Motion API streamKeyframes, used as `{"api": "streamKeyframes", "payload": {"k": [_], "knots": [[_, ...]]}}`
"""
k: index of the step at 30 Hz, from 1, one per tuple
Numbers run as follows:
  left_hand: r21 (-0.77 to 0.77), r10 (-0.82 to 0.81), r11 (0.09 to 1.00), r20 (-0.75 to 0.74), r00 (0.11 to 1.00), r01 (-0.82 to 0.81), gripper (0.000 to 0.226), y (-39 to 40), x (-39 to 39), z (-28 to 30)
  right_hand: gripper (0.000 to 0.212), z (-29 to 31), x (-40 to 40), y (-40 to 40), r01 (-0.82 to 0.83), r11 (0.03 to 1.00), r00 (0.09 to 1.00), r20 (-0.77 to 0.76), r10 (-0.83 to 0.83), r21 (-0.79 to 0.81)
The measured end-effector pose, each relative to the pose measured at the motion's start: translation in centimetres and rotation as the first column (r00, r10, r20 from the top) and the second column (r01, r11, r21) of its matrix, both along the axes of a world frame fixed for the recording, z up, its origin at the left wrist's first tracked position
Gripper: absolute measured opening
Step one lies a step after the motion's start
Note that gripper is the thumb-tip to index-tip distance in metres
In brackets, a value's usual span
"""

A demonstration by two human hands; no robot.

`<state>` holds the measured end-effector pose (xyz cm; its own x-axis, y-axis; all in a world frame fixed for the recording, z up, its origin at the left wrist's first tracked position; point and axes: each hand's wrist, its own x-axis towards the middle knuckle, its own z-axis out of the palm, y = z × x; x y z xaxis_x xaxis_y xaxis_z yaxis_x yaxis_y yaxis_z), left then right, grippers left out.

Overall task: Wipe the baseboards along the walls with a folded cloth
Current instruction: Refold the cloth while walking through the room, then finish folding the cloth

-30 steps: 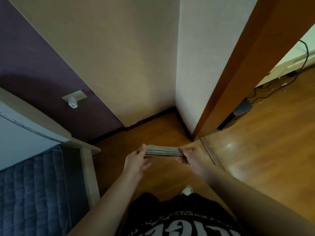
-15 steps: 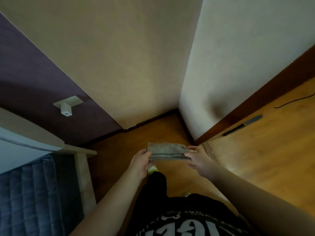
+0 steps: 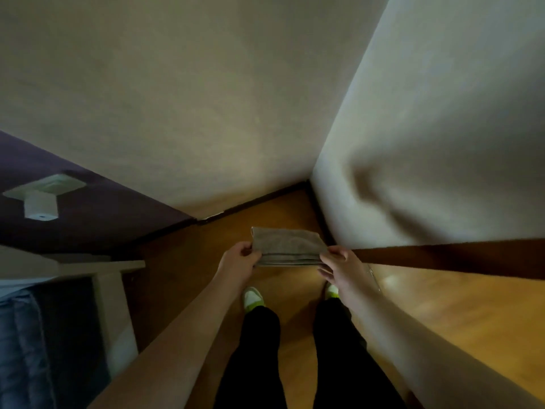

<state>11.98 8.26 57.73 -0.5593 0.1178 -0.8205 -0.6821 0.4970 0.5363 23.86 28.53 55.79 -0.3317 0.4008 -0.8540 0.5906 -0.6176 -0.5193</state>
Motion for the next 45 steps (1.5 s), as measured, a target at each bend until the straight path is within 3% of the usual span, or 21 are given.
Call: {"api": "streamKeyframes", "payload": {"k": [4, 15, 21, 26, 29, 31, 35, 37, 39, 42, 43, 45], "knots": [[-0.001, 0.0, 1.0, -0.004, 1.0, 0.0, 0.011, 2.2, -1.7, -6.1, 0.02, -6.4, -2.5, 2.6, -0.049, 0.998, 0.999, 0.003, 0.049, 0.026], [-0.073, 0.261, 0.964, 0.115, 0.958, -0.254, 0.007, 5.8, -1.9, -27.8, 0.01, -27.7, -5.6, 5.3, -0.137, 0.983, 0.984, 0.132, 0.121, 0.119], [-0.135, 0.307, 0.948, 0.161, 0.938, -0.287, 0.026, 8.7, -4.8, -37.7, 0.012, -38.7, -9.3, 7.2, -0.136, 0.982, 0.973, 0.206, 0.107, 0.13], [-0.133, 0.28, 0.954, 0.065, 0.958, -0.27, 0.032, 11.0, -9.2, -43.2, 0.013, -43.7, -14.4, 9.1, -0.207, 0.945, 0.972, 0.165, 0.168, 0.254], [-0.194, 0.193, 0.957, -0.127, 0.973, -0.215, 0.013, 11.7, -9.7, -45.4, 0.009, -44.7, -15.8, 9.7, -0.26, 0.867, 0.966, 0.121, 0.23, 0.425], [-0.239, 0.102, 0.958, -0.227, 0.968, -0.157, 0.015, 12.0, -9.0, -47.4, 0.013, -45.7, -15.6, 9.5, -0.297, 0.81, 0.954, 0.133, 0.267, 0.505], [-0.375, -0.144, 0.923, -0.14, 0.98, 0.082, 0.028, 12.5, -6.5, -52.4, 0.021, -49.6, -12.8, 9.1, -0.428, 0.78, 0.903, 0.242, 0.354, 0.456], [-0.423, -0.19, 0.895, -0.071, 0.979, 0.143, 0.035, 12.2, -5.4, -55.0, 0.03, -51.9, -11.8, 9.0, -0.514, 0.754, 0.854, 0.325, 0.406, 0.408], [-0.533, -0.364, 0.796, -0.043, 0.93, 0.286, 0.043, 11.7, -4.5, -57.3, 0.04, -53.7, -11.4, 9.3, -0.577, 0.687, 0.815, 0.37, 0.446, 0.441], [-0.57, -0.603, 0.72, -0.233, 0.763, 0.396, 0.049, 11.1, -5.0, -59.6, 0.05, -55.5, -11.6, 8.7, -0.696, 0.487, 0.702, 0.36, 0.614, 0.528], [-0.574, -0.688, 0.677, -0.271, 0.673, 0.461, 0.054, 11.0, -5.6, -60.3, 0.053, -55.9, -11.9, 8.1, -0.743, 0.407, 0.635, 0.367, 0.68, 0.532], [-0.628, -0.859, 0.497, -0.258, 0.442, 0.599, 0.062, 11.5, -7.1, -61.2, 0.056, -57.1, -12.6, 6.9, -0.82, 0.257, 0.491, 0.399, 0.775, 0.511]]}}
